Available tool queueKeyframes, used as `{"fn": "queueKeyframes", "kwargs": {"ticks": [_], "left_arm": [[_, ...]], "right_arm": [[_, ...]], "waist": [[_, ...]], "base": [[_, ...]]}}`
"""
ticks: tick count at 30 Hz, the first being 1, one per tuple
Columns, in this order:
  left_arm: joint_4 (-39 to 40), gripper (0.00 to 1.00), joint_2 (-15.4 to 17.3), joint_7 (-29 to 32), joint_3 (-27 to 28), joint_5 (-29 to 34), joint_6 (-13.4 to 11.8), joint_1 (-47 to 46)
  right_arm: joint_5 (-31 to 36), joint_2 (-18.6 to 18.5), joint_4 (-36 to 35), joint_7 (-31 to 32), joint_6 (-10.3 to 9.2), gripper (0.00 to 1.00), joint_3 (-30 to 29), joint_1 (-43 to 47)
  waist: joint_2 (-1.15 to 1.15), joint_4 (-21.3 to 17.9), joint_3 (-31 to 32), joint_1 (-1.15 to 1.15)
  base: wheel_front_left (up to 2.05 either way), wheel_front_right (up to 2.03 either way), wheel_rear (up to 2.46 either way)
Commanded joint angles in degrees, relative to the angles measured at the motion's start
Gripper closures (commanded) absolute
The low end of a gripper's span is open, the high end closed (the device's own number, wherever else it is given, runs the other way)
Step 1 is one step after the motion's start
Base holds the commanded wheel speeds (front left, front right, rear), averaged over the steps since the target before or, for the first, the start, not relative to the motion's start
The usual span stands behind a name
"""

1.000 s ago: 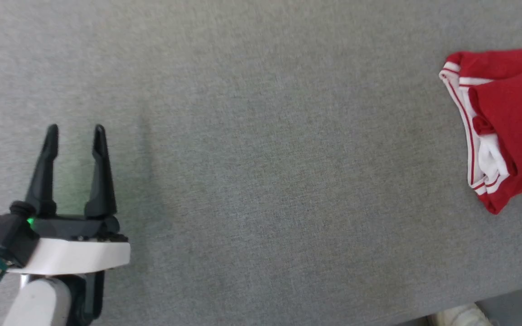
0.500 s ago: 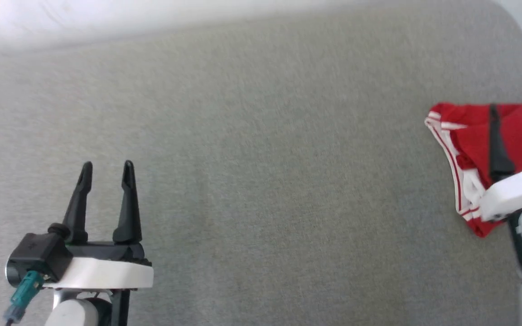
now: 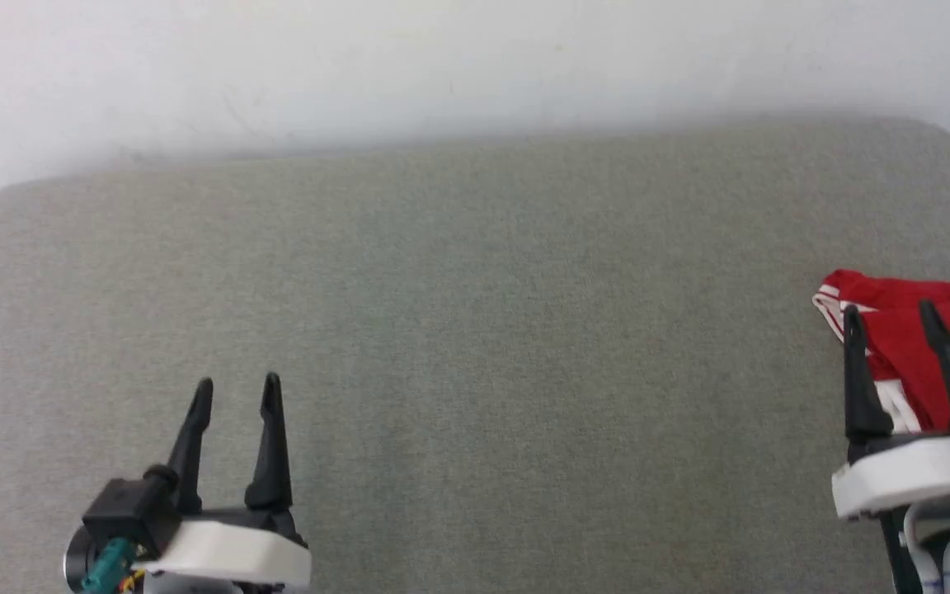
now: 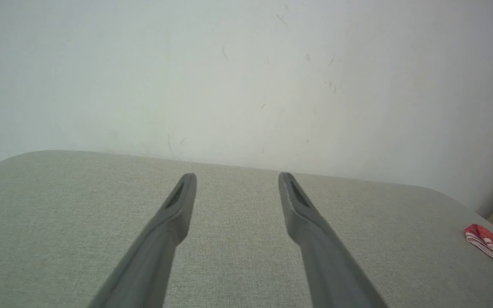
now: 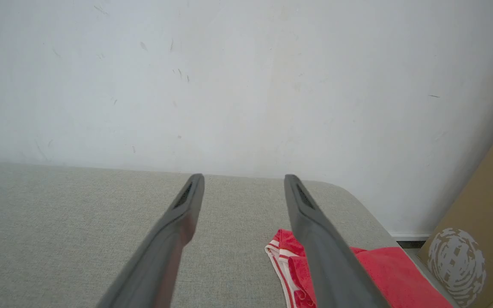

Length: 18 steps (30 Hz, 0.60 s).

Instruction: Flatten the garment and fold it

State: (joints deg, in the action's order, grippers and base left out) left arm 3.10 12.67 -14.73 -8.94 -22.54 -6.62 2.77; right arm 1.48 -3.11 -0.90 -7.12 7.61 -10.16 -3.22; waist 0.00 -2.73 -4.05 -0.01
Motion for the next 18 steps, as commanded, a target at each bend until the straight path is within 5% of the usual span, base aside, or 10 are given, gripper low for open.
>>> {"fn": "queueKeyframes", "kwargs": {"ticks": [1,18], "left_arm": [[-0.48,0.00,-0.37,-0.27,0.18,0.76,0.25,1.14],[-5.19,0.00,-3.58,-0.27,1.25,3.88,3.60,6.55]], "right_arm": [[-0.17,0.21,0.61,-1.19,-0.12,0.00,-0.02,1.44],[-2.12,0.23,9.88,-6.92,-0.12,0.00,-0.22,7.23]], "waist": [[0.00,2.28,2.95,0.01],[0.00,3.92,6.68,0.01]], "base": [[0.00,0.00,0.00],[0.00,0.00,0.00]]}}
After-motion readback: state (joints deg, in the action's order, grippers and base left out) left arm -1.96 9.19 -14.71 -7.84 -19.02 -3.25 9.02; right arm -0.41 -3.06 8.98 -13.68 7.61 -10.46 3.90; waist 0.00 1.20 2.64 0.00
